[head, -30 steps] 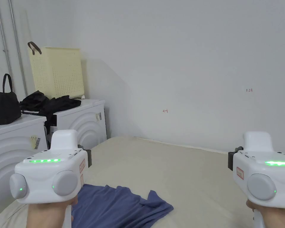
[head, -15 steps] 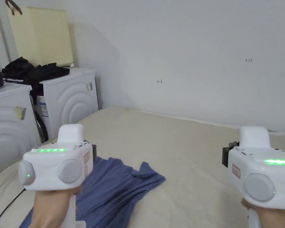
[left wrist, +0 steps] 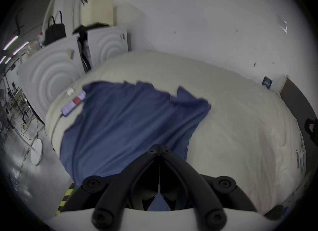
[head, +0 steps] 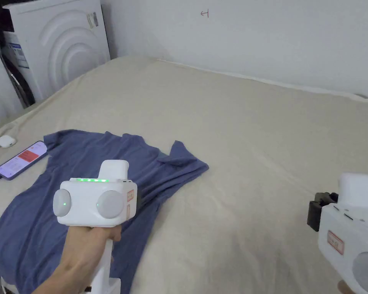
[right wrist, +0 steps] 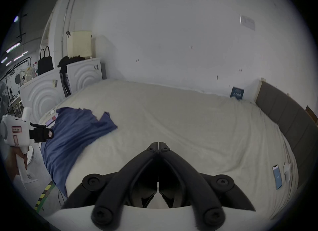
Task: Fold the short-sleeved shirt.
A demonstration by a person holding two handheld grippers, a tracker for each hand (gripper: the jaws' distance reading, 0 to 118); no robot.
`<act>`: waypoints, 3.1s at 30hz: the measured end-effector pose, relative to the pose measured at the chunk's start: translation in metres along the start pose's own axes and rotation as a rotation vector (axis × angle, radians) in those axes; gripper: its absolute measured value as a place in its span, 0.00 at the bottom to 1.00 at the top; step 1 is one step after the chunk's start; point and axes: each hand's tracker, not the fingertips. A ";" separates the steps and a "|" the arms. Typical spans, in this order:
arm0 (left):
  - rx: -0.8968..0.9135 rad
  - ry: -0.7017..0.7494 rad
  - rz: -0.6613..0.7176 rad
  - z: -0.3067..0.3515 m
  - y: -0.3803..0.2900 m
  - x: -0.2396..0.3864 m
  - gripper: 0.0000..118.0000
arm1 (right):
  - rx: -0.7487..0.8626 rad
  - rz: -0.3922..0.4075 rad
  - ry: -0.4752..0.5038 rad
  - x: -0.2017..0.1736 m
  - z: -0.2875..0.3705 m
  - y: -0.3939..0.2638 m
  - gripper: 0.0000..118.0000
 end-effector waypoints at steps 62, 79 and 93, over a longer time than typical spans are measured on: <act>-0.407 -0.746 -0.624 0.004 -0.059 0.649 0.86 | -0.160 -0.358 -0.355 0.234 0.170 -0.139 0.01; -0.212 -0.306 -0.286 0.060 -0.010 0.161 0.00 | -0.095 -0.276 -0.105 0.140 0.186 -0.118 0.01; -0.317 -0.273 -0.346 -0.026 -0.040 0.191 0.93 | -0.207 -0.188 -0.118 0.120 0.163 -0.119 0.01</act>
